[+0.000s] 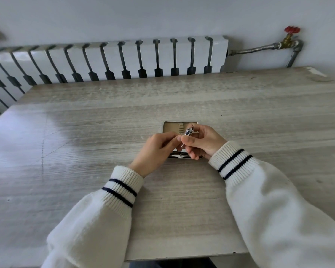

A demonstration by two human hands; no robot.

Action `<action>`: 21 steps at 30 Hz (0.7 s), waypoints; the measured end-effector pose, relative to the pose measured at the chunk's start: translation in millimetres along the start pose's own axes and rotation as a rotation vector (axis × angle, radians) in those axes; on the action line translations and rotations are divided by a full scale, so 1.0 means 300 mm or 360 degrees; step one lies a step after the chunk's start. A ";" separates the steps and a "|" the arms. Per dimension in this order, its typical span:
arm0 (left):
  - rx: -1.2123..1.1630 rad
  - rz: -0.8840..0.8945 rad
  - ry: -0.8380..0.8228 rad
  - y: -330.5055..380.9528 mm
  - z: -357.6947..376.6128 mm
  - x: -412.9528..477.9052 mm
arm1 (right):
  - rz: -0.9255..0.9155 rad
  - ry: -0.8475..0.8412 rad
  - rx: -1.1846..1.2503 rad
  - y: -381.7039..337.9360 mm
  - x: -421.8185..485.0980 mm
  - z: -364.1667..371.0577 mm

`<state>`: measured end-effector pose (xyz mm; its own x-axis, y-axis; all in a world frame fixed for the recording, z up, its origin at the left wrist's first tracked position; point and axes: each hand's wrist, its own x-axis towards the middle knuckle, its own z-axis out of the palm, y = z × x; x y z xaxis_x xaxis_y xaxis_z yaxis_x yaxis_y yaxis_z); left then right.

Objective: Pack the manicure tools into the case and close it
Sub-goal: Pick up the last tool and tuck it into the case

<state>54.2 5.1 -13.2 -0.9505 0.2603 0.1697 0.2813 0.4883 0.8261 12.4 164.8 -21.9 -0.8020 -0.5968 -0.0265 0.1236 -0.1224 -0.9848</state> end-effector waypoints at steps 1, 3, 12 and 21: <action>0.0013 0.0000 0.0002 0.000 0.000 0.001 | -0.0006 0.0025 -0.0018 0.000 0.000 0.003; 0.0027 0.0003 0.0018 0.002 0.001 0.001 | -0.0030 0.0066 -0.0033 0.003 0.002 0.005; 0.0200 0.0119 0.0129 0.008 -0.001 -0.008 | -0.0081 0.0159 -0.0101 0.009 0.006 0.012; 0.0419 0.0237 0.0225 -0.008 -0.001 -0.013 | -0.0139 0.0235 -0.0158 0.009 0.002 0.015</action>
<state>57.2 2.8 -15.6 -0.9001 0.2357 0.3665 0.4254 0.6569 0.6224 14.7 160.6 -23.8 -0.8851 -0.4635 0.0422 -0.0027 -0.0856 -0.9963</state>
